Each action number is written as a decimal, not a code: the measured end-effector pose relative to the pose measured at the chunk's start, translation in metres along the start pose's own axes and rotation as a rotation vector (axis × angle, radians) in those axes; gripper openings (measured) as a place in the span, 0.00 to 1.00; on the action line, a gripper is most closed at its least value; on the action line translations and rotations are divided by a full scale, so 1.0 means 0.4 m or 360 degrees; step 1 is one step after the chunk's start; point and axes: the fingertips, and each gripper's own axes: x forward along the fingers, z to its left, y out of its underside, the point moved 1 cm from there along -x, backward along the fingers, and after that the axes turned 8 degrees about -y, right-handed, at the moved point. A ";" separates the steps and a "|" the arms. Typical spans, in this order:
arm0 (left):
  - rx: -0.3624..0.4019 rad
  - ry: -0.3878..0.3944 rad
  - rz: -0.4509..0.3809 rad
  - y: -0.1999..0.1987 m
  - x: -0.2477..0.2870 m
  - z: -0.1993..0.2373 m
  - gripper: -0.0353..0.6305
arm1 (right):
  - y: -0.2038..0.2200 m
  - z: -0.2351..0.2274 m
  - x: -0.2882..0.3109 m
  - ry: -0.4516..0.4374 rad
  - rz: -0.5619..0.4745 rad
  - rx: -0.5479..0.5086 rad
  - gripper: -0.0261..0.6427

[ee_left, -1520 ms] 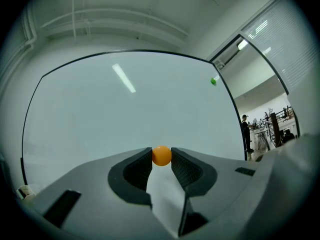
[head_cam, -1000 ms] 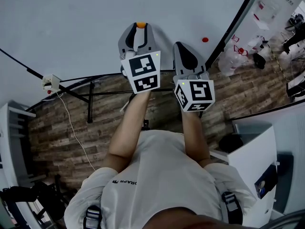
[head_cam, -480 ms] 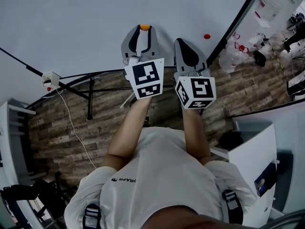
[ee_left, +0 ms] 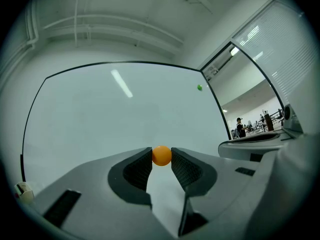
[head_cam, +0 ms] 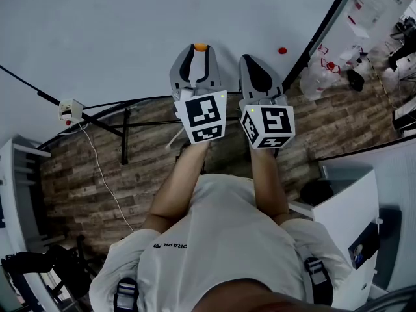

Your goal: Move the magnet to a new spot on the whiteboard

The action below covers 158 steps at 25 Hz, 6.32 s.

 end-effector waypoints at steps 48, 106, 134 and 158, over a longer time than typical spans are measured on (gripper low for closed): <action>-0.0035 0.0059 -0.0013 0.035 -0.064 -0.020 0.23 | 0.027 -0.004 -0.001 0.0016 0.0042 -0.0018 0.06; 0.0090 -0.0009 -0.0003 0.003 0.008 0.025 0.23 | 0.003 0.012 0.001 -0.0008 0.0029 -0.0059 0.06; 0.0176 0.0018 -0.0070 -0.046 0.137 0.033 0.23 | 0.022 0.007 0.021 0.0000 0.0038 -0.0034 0.06; 0.0227 -0.0001 -0.0010 -0.042 0.231 0.015 0.23 | 0.012 -0.025 0.019 0.0003 0.0001 -0.0039 0.06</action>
